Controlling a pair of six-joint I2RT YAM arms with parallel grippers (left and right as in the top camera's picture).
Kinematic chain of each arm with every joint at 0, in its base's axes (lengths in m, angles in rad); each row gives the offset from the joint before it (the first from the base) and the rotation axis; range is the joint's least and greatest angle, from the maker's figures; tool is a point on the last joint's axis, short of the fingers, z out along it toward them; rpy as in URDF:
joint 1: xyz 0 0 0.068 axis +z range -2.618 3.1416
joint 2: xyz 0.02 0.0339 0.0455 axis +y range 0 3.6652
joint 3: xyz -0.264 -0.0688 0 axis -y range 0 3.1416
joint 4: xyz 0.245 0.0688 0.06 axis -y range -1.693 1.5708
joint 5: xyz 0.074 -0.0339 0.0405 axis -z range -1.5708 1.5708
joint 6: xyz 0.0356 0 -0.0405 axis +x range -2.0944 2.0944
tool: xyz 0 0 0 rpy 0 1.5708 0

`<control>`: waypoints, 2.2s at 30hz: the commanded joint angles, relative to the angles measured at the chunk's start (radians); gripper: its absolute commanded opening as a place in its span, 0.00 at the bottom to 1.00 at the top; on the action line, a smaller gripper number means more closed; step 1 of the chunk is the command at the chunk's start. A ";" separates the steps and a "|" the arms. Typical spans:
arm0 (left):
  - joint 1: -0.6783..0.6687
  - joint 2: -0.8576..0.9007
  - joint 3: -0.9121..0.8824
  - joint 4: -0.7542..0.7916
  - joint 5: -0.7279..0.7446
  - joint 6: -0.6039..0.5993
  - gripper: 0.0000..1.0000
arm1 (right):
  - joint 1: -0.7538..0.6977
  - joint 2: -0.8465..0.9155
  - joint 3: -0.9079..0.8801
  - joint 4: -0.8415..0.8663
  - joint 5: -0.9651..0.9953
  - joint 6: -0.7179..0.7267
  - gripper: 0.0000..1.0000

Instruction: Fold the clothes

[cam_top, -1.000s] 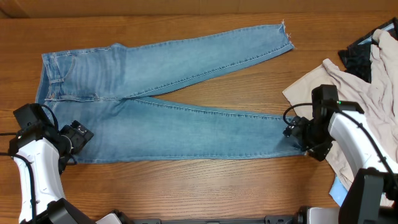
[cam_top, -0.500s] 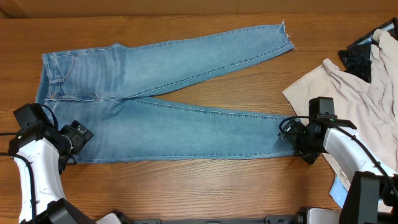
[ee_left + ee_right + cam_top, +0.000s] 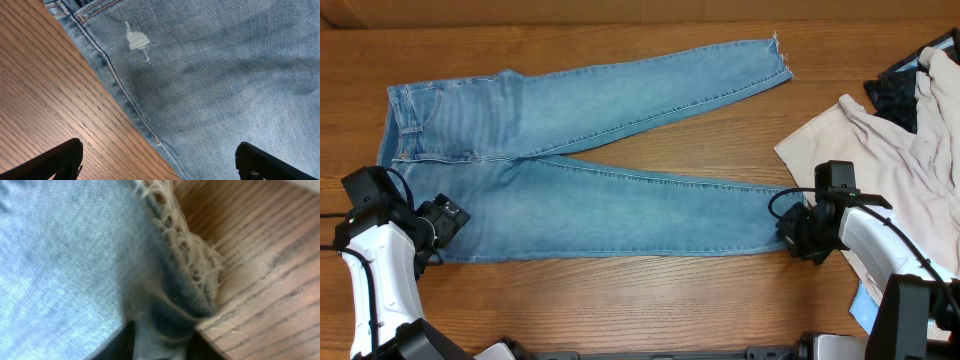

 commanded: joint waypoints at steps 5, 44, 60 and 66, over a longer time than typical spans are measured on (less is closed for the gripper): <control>-0.005 -0.015 -0.011 -0.003 -0.013 -0.014 1.00 | 0.002 -0.094 -0.019 -0.001 -0.001 0.003 0.04; 0.127 -0.015 -0.220 0.241 -0.197 -0.239 0.84 | -0.232 -0.105 -0.017 -0.032 0.099 -0.157 0.04; 0.127 0.031 -0.257 0.414 -0.235 -0.238 0.64 | -0.232 -0.105 -0.017 -0.031 0.084 -0.156 0.04; 0.127 0.104 -0.257 0.460 -0.241 -0.238 0.64 | -0.232 -0.105 -0.017 -0.032 0.084 -0.156 0.04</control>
